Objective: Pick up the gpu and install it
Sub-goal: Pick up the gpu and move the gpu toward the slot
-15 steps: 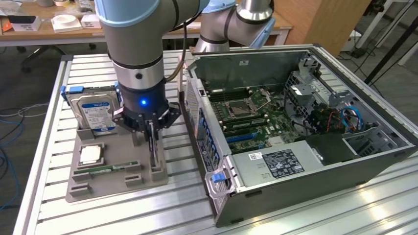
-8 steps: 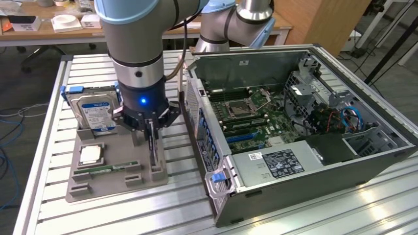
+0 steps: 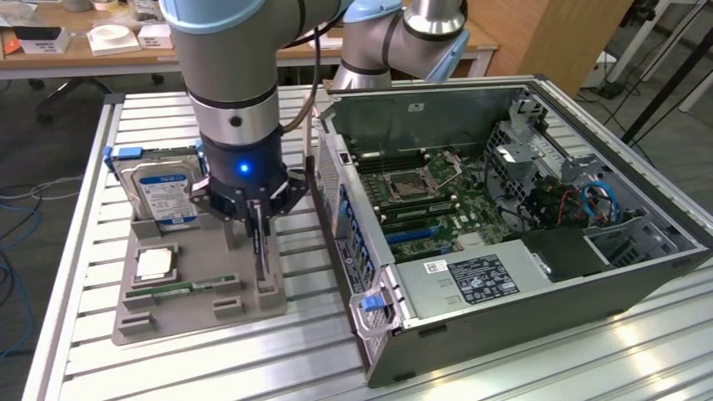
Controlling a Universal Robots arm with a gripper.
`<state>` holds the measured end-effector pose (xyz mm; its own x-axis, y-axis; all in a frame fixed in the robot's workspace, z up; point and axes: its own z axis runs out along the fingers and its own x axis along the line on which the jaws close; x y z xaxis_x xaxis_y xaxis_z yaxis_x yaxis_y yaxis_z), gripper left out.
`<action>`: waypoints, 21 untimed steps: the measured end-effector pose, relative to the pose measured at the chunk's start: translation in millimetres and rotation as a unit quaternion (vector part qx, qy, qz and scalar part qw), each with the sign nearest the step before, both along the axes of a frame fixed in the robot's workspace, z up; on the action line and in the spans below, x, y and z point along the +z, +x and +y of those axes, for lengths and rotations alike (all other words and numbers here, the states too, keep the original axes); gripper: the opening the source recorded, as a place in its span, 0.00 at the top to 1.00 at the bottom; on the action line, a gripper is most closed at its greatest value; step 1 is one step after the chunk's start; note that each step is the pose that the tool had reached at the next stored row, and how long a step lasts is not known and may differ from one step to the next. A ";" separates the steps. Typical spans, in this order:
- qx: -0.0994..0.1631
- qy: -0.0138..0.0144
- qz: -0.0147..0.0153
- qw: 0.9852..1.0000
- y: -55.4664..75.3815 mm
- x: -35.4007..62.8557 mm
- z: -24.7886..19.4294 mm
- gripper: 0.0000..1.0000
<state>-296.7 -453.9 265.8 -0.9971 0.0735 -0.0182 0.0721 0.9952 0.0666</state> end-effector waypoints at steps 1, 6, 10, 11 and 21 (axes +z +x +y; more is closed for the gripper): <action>0.000 0.000 0.000 1.000 0.0 0.7 0.0 0.74; 0.000 0.000 0.000 1.000 0.0 3.9 0.0 0.74; 0.000 0.000 0.000 1.000 0.0 6.2 0.0 0.74; 0.000 0.000 0.000 1.000 0.0 6.9 0.0 0.74; 0.000 0.000 0.000 1.000 0.0 13.8 0.0 0.74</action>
<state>-296.7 -453.9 279.6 -0.9971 0.0735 -0.0181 0.0721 0.9951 0.0676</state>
